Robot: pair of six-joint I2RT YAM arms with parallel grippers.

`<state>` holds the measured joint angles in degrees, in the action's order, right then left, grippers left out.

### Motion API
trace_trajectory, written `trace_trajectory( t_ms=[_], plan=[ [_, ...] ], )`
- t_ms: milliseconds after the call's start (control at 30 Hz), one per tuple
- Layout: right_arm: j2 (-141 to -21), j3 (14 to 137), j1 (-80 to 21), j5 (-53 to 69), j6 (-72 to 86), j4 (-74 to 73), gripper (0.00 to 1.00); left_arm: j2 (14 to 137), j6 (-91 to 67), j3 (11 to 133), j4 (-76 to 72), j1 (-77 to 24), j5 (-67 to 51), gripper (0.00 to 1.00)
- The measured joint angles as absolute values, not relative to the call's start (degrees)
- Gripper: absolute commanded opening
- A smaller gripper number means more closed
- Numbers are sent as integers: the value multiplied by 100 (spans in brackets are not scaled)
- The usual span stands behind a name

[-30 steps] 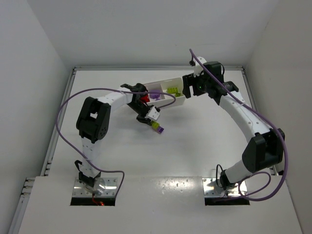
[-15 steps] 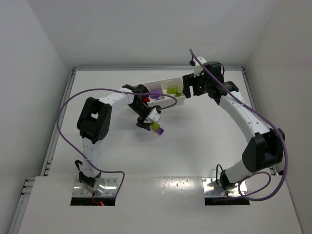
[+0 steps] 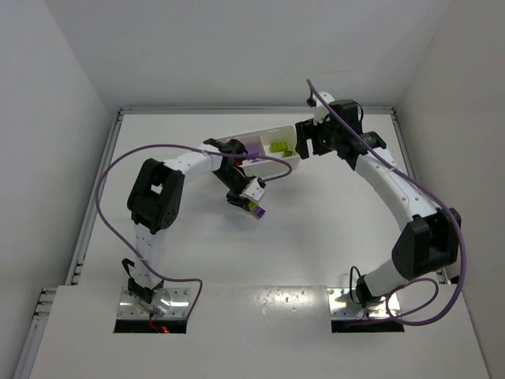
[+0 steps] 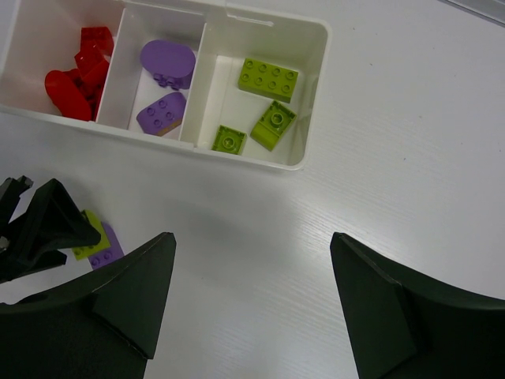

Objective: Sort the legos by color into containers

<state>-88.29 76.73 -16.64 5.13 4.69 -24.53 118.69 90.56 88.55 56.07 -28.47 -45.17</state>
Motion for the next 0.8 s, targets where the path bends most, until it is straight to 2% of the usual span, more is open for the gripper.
trace_trajectory(
  t_ms=[67, 167, 300, 400, 733, 800],
  plan=[
    [-8829, 7673, -1664, 513, 469, -2453, 79, 11869, 9054, 8868, 5607, -2847, -4515, 55],
    [-8829, 7673, -1664, 513, 469, -2453, 79, 11872, 9054, 8877, 5607, -2856, -4495, 68],
    [-8829, 7673, -1664, 513, 469, -2453, 79, 11878, 9028, 8877, 5605, -2864, -4460, 68],
    [-8829, 7669, -1664, 513, 449, -2453, 79, 11883, 8997, 8877, 5603, -2864, -4438, 64],
    [-8829, 7640, -1664, 513, 445, -2458, 79, 11981, 8882, 8877, 5472, -2864, -4342, 64],
    [-8829, 7640, -1664, 513, 445, -2458, 79, 12014, 8840, 8877, 5446, -2864, -4333, 61]
  ],
)
